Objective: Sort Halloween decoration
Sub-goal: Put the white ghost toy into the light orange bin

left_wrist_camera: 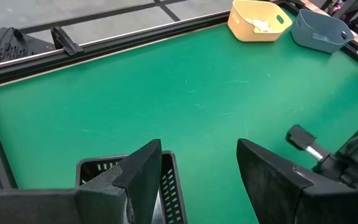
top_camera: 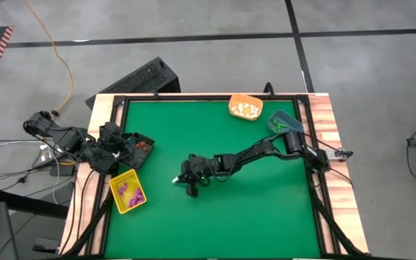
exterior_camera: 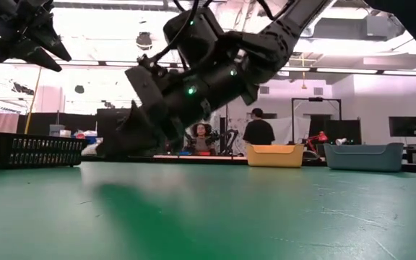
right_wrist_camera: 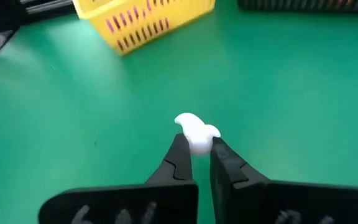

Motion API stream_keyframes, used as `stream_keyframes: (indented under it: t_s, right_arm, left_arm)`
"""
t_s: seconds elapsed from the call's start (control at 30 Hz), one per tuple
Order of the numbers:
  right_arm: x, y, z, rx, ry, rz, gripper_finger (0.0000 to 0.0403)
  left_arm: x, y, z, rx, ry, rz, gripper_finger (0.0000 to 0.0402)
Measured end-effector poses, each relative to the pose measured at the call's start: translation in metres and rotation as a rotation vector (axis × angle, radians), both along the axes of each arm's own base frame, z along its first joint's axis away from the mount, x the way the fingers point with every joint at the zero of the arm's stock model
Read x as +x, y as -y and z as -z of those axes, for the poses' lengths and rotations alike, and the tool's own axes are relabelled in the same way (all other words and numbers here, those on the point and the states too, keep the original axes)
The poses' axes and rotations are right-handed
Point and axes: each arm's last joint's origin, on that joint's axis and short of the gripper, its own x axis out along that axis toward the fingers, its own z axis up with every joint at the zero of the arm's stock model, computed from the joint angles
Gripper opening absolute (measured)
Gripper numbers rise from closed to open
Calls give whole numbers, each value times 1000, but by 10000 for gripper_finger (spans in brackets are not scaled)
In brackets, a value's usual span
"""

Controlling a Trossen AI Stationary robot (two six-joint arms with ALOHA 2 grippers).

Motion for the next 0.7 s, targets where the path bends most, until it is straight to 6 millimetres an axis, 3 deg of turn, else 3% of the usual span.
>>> stream_keyframes:
  t_s: [0.43, 0.7]
  right_arm:
    - [-2, 55, -33, -15, 58, 112, 20]
    - [-7, 97, -40, -33, 52, 234, 20]
  left_arm:
    - [0, 0, 0, -7, 4, -1, 199]
    - [0, 0, 0, -13, 10, -8, 199]
